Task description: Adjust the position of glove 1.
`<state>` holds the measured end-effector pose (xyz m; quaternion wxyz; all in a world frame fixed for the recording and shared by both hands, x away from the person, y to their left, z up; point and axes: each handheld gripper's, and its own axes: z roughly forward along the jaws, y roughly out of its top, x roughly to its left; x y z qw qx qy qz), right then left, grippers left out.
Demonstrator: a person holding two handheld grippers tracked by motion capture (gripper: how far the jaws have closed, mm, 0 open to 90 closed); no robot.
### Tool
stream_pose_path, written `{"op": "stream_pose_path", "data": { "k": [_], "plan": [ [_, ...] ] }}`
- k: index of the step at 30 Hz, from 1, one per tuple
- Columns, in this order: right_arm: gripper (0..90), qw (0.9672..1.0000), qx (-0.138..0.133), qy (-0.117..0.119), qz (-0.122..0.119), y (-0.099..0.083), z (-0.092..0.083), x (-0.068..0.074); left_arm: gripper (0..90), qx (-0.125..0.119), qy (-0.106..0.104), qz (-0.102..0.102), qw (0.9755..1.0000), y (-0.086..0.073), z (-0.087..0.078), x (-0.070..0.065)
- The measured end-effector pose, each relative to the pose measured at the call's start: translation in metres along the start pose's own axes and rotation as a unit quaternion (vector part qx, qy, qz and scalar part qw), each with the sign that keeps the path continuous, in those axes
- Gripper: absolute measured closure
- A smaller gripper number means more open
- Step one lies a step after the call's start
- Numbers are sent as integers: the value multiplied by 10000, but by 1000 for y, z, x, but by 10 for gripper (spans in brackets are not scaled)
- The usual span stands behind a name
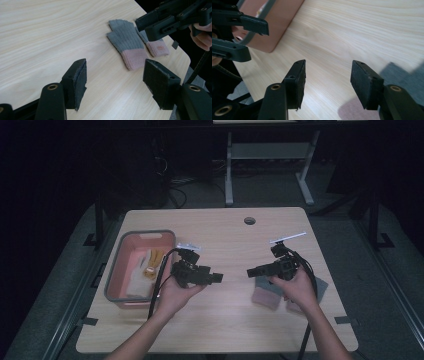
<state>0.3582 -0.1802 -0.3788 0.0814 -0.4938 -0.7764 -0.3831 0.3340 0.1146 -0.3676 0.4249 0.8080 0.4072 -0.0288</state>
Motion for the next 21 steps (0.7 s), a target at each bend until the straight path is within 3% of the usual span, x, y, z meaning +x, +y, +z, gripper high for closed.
{"op": "stream_pose_path", "data": {
  "k": [11, 21],
  "plan": [
    [444, 9990, 115, -428, 17, -18, -11, -18, 346, 61, -158, 155, 9997, -3, 17, -12],
    [445, 9968, 183, -761, 176, -37, -27, -37, 330, 61, -255, 173, 9995, -7, 27, -18]
  ]
}}
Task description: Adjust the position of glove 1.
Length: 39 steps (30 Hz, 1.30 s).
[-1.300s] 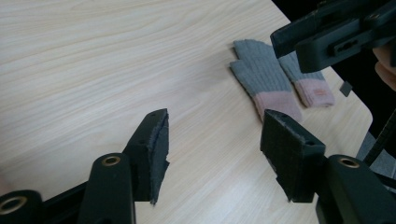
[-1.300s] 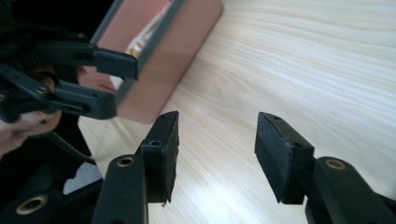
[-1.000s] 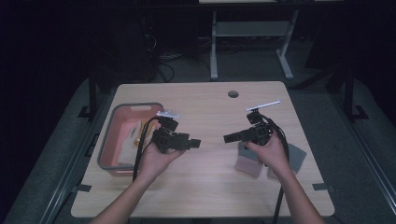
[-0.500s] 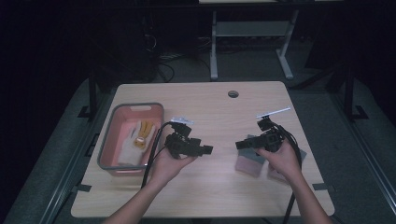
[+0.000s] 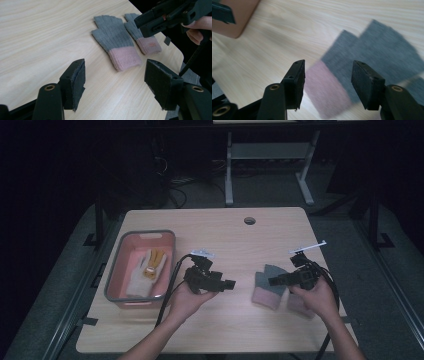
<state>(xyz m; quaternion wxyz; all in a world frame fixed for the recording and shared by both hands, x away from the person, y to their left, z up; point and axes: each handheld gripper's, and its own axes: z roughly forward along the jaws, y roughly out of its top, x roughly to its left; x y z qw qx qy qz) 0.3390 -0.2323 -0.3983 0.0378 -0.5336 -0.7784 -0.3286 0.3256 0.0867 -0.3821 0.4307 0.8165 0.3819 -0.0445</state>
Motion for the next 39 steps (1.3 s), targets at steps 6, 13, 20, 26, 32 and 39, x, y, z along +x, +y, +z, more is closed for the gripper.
{"op": "stream_pose_path", "data": {
  "k": [6, 13, 20, 26, 32, 39],
  "plan": [
    [443, 9998, 5, -167, 100, -13, -4, -18, 328, 28, -44, 39, 10000, -2, 5, -3],
    [453, 9988, 74, -453, 183, -25, -10, -30, 321, 122, -102, 54, 9999, -4, 13, -4],
    [468, 9968, 143, -741, 266, -38, -15, -45, 321, 145, -150, 52, 9998, -5, 20, -7],
    [484, 9939, 212, -1040, 290, -47, -17, -54, 321, 187, -198, 101, 9996, -5, 25, -11],
    [502, 9904, 290, -1330, 227, -53, -18, -61, 321, 249, -201, 116, 9994, -6, 28, -12],
    [512, 9877, 450, -1490, 142, -56, -10, -62, 321, 254, -213, 90, 9994, -6, 31, -12]
  ]
}}
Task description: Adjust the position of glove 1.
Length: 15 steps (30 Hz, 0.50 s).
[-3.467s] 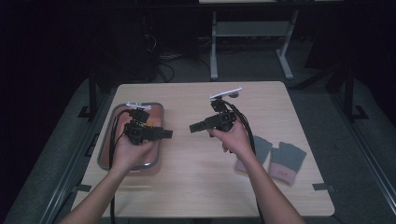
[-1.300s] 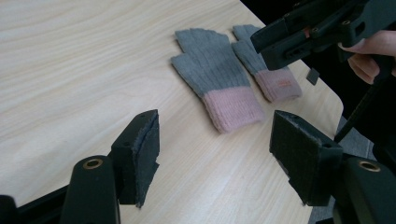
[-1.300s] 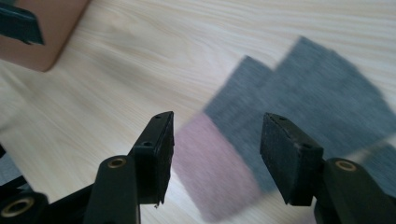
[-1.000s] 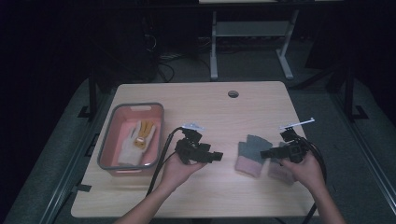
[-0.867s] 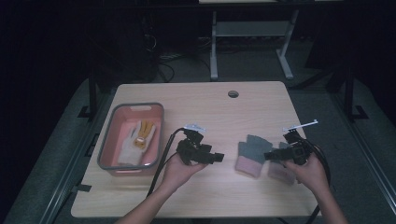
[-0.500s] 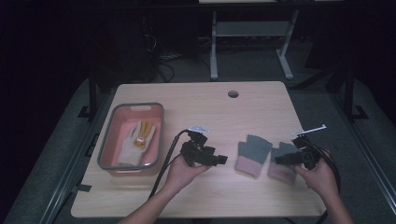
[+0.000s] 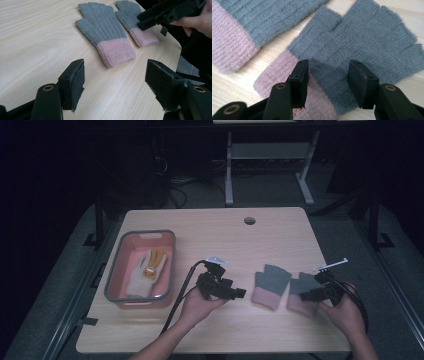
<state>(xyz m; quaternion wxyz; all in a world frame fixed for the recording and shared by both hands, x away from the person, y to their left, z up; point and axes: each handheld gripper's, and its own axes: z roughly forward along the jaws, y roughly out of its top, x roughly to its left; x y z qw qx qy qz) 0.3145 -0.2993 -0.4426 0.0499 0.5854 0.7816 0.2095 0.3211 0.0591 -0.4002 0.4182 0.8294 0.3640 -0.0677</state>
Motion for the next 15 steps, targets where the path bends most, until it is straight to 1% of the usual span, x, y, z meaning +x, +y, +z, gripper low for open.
{"op": "stream_pose_path", "data": {
  "k": [2, 4, 7, 9, 11, 15],
  "plan": [
    [524, 10000, 17, -2, 16, 0, 1, 0, 321, -45, 2, 5, 10000, 1, -1, 0],
    [539, 10000, 22, -37, -34, 1, 2, 1, 321, -76, -20, -22, 10000, 1, -1, 0],
    [565, 9999, 118, -102, 8, 4, 2, 3, 321, -41, -27, 22, 10000, 0, 0, -1],
    [589, 9997, 179, -175, 16, 6, 3, 5, 321, -68, -72, 8, 10000, 0, 1, -3],
    [602, 9996, 212, -204, -22, 8, 4, 6, 321, -82, -79, 16, 9999, 1, 1, -3],
    [643, 9995, 145, -289, 49, 6, 4, 8, 321, -105, -88, 16, 9999, 2, -1, -3]
  ]
}}
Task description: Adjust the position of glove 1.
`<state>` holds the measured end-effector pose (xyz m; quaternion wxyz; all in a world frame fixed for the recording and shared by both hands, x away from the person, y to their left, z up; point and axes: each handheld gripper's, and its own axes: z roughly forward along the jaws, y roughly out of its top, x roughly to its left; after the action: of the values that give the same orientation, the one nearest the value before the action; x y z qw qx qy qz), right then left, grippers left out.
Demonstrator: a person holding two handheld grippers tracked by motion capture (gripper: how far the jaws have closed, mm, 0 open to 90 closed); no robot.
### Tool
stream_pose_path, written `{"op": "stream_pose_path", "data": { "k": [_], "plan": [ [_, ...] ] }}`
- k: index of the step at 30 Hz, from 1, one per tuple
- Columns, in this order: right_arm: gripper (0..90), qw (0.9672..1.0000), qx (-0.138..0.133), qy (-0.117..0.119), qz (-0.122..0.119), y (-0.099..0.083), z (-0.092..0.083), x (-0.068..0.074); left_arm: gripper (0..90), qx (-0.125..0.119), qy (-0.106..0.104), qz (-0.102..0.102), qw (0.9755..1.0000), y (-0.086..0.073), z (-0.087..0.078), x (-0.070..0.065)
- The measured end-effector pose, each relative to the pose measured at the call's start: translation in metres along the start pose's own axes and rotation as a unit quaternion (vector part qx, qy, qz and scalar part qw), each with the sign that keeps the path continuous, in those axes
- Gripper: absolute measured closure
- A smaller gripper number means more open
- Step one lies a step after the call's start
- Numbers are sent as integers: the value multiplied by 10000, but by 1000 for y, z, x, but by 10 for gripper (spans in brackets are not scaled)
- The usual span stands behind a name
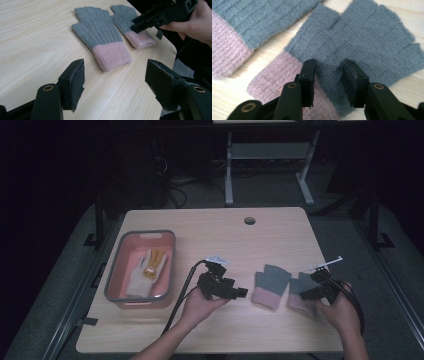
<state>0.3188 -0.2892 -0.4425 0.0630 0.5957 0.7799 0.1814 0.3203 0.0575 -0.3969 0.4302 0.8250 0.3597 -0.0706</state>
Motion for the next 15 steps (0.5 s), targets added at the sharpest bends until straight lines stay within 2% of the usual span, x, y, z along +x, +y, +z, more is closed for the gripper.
{"op": "stream_pose_path", "data": {
  "k": [3, 8, 15],
  "plan": [
    [683, 10000, -26, -33, 5, -1, 0, 2, 321, -12, 10, -18, 10000, 0, -1, 0],
    [760, 9999, -89, 73, 122, -2, 0, 0, 321, 4, 4, -9, 10000, -1, 1, -1],
    [799, 9992, -201, 207, 271, -5, -2, -2, 322, 33, 10, -6, 10000, -1, 2, 0]
  ]
}}
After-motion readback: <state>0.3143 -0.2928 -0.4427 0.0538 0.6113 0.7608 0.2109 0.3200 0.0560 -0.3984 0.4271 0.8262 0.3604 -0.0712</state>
